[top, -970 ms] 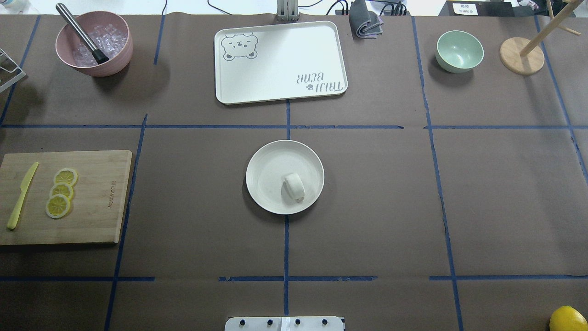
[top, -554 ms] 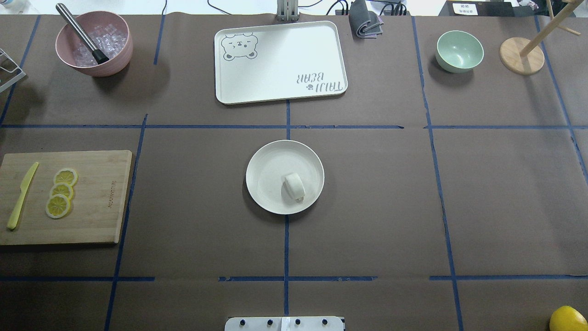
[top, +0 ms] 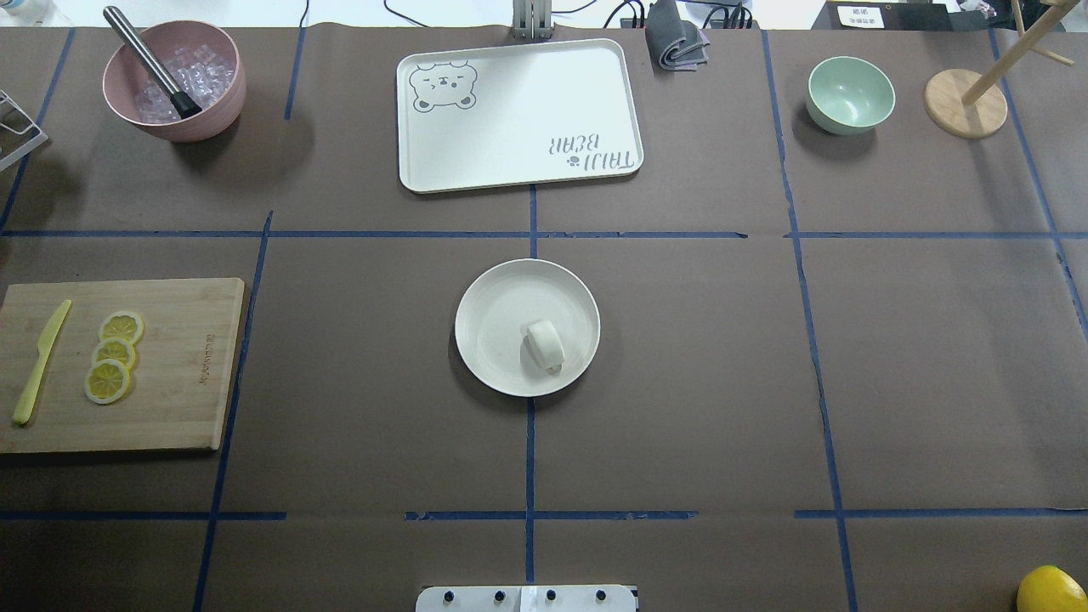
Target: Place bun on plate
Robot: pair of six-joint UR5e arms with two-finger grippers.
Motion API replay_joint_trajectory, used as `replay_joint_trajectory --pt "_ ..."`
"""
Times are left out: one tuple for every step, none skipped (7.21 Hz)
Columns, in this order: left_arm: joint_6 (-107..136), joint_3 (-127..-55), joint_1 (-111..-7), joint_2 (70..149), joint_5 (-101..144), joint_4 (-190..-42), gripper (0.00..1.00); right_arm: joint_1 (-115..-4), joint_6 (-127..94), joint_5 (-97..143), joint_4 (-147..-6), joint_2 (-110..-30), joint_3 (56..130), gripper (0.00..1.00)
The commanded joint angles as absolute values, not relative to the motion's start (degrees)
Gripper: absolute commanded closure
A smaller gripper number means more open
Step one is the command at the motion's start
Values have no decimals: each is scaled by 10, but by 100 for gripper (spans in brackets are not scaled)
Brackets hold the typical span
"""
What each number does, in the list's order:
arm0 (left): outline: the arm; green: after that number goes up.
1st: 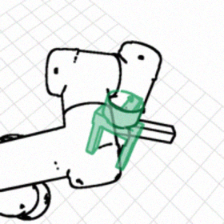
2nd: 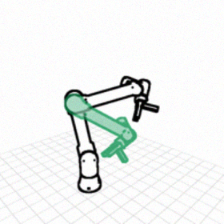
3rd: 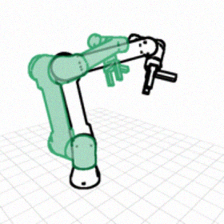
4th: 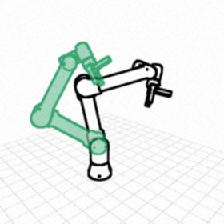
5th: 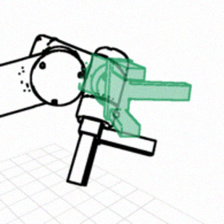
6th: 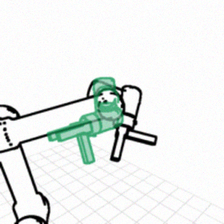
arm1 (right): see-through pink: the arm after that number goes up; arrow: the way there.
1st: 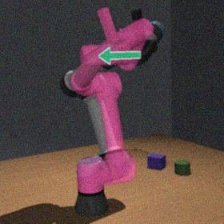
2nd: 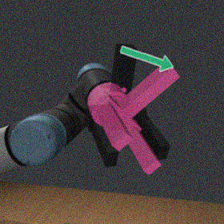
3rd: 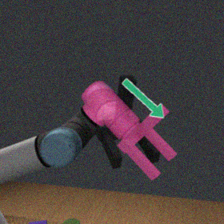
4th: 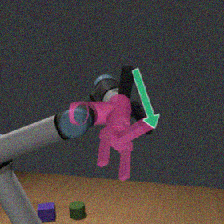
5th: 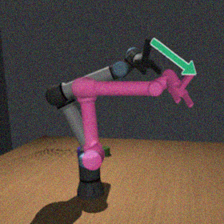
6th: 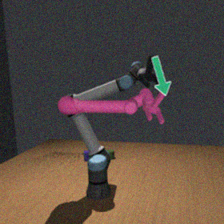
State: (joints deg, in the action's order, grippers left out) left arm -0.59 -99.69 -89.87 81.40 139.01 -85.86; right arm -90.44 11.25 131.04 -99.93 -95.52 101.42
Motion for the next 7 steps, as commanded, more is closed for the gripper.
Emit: replay_joint_trajectory --pt "-7 -996 -898 814 1388 -858 0 -904 113 1310 -999 -955 1015 0" --pt "-7 -994 -897 814 1389 -858 0 -904 113 1310 -999 -955 1015 0" --pt "-6 -998 -897 814 1389 -858 0 -904 113 1311 -999 -955 1015 0" --pt "-7 -999 -897 814 1389 -858 0 -904 113 1311 -999 -955 1015 0" --pt "-7 -999 -897 813 1389 -858 0 -904 113 1312 -999 -955 1015 0" --pt "-7 -998 -897 813 1389 -858 0 -904 113 1314 -999 -955 1013 0" --pt "-7 -997 -897 813 1389 -858 0 -904 113 1318 -999 -955 1013 0"
